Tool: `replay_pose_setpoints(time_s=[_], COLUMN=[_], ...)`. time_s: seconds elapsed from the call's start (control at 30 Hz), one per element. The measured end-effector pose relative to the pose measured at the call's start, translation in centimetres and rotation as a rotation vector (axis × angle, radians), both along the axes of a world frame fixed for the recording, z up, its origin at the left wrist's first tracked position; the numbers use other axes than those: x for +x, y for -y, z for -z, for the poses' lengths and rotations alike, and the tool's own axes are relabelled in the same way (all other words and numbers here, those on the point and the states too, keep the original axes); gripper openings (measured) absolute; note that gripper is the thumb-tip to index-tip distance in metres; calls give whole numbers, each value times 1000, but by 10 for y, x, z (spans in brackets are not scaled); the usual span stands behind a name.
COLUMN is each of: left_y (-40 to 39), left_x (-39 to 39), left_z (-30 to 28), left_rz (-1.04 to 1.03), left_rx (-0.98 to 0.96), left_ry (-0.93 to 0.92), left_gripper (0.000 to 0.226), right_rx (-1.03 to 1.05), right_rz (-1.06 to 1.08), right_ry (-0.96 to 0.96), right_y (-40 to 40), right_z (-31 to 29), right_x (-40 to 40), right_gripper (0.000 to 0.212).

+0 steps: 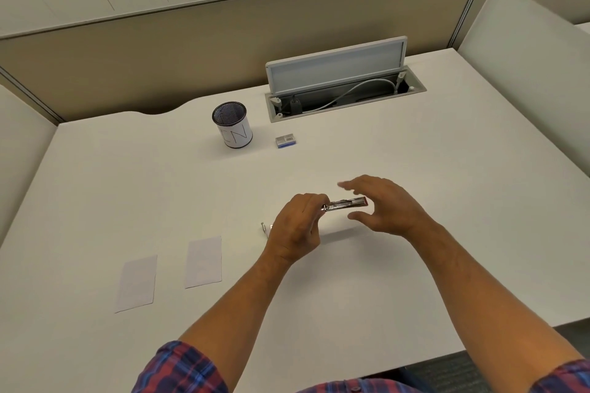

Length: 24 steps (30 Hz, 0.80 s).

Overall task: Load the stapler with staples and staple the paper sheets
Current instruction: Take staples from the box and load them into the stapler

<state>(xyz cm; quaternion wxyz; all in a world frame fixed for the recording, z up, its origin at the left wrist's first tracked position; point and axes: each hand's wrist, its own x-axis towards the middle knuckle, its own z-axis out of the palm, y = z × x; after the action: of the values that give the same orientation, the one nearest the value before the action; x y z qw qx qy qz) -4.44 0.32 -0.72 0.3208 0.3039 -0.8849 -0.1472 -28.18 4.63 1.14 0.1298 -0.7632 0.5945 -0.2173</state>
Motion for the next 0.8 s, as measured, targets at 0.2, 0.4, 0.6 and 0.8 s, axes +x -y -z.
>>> replay_pose_setpoints(time_s=[0.2, 0.4, 0.6, 0.8], left_y=[0, 1, 0, 10], left_x=[-2, 0, 3, 6], left_z=[-1, 0, -5, -12], left_rz=[-68, -36, 49, -62], left_rx=[12, -86, -38, 177], left_ry=[11, 174, 379, 286], left_gripper=[26, 62, 69, 19], right_rx=[75, 159, 212, 147], right_rz=[101, 167, 152, 97], right_ry=[170, 289, 286, 251], right_y=[2, 5, 2, -3], right_z=[6, 0, -3, -6], right_x=[1, 3, 1, -3], right_gripper=[29, 38, 28, 29])
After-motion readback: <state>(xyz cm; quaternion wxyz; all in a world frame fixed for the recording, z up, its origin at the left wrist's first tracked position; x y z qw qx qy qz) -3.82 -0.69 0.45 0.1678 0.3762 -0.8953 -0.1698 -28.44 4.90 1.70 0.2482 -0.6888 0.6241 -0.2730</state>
